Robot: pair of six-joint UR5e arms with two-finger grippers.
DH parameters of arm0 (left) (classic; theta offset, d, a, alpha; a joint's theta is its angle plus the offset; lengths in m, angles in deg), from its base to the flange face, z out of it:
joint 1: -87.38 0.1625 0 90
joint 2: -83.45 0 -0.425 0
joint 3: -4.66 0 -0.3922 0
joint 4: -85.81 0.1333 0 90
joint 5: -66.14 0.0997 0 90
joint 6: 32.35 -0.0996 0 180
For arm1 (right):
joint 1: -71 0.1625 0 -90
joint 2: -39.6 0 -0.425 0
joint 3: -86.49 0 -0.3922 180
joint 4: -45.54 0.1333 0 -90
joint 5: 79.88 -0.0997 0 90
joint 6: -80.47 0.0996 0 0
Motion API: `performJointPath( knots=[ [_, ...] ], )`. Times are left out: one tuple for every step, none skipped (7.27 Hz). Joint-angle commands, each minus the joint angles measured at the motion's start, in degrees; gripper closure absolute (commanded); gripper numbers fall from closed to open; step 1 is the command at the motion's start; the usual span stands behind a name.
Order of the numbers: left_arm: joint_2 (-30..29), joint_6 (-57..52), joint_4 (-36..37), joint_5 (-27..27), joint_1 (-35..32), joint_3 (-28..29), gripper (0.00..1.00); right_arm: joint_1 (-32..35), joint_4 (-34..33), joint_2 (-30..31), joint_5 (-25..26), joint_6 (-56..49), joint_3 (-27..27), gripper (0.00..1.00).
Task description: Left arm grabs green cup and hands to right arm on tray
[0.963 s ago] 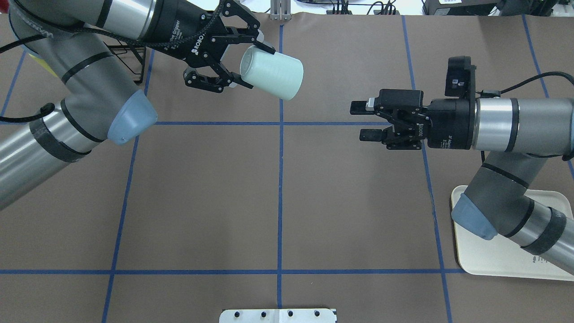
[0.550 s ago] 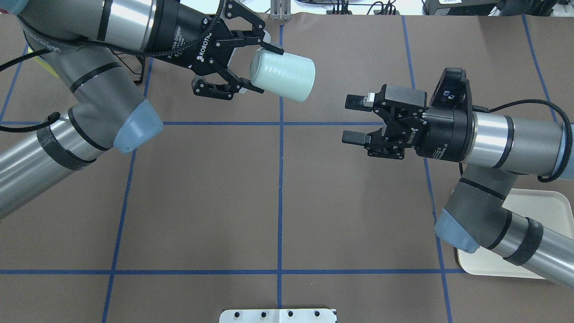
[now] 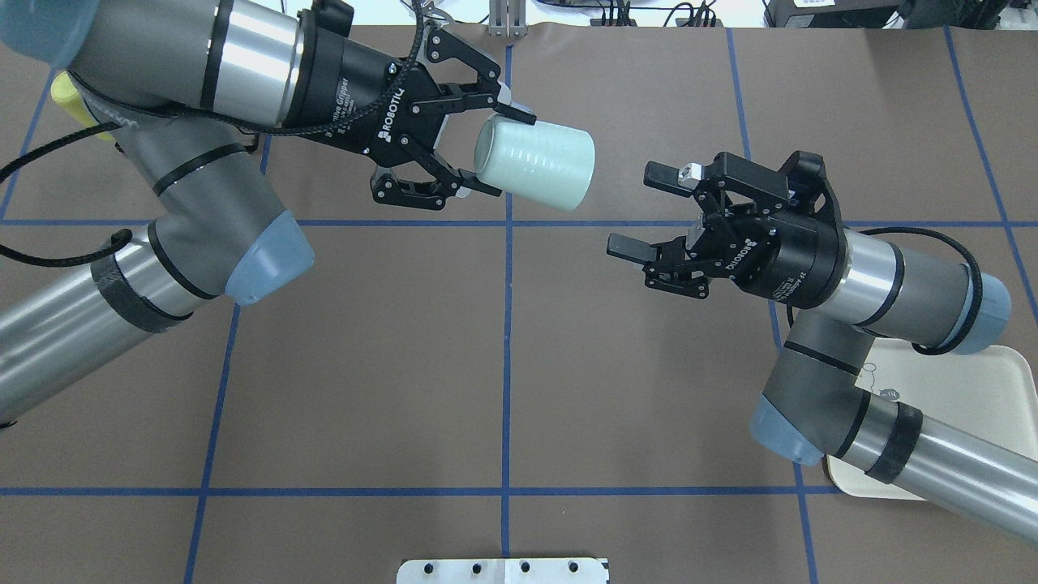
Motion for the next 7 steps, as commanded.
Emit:
performJointPath(
  knots=[
    [-0.1, 1.7, -0.2, 0.4, 1.6, -0.4, 1.00, -0.1, 1.5, -1.4, 0.9, 0.2, -0.2, 0.04],
    [-0.1, 2.6, -0.2, 0.3, 2.2, -0.8, 1.00, -0.1, 1.5, -1.7, 0.9, 0.2, -0.2, 0.04],
    [-0.1, 4.4, -1.1, 0.3, 2.9, -1.1, 1.00, -0.1, 1.6, -1.8, 0.9, 0.2, -0.3, 0.04],
    [-0.1, 7.5, -3.2, 0.1, 3.0, -1.3, 1.00, -0.1, 1.7, -1.9, 0.9, 0.2, -0.4, 0.04],
    [0.0, 8.4, -4.0, -1.5, 3.1, -1.3, 1.00, -0.1, 3.0, -1.9, 1.0, 0.2, -0.3, 0.05],
    [0.4, 8.4, -4.0, -2.7, 3.1, -1.4, 1.00, -0.1, 3.2, -1.9, 0.9, 0.2, -0.3, 0.05],
    [0.3, 8.7, -4.0, -2.8, 3.1, -1.3, 1.00, -0.1, 3.2, -1.9, 0.9, 0.2, -0.5, 0.05]
  ],
)
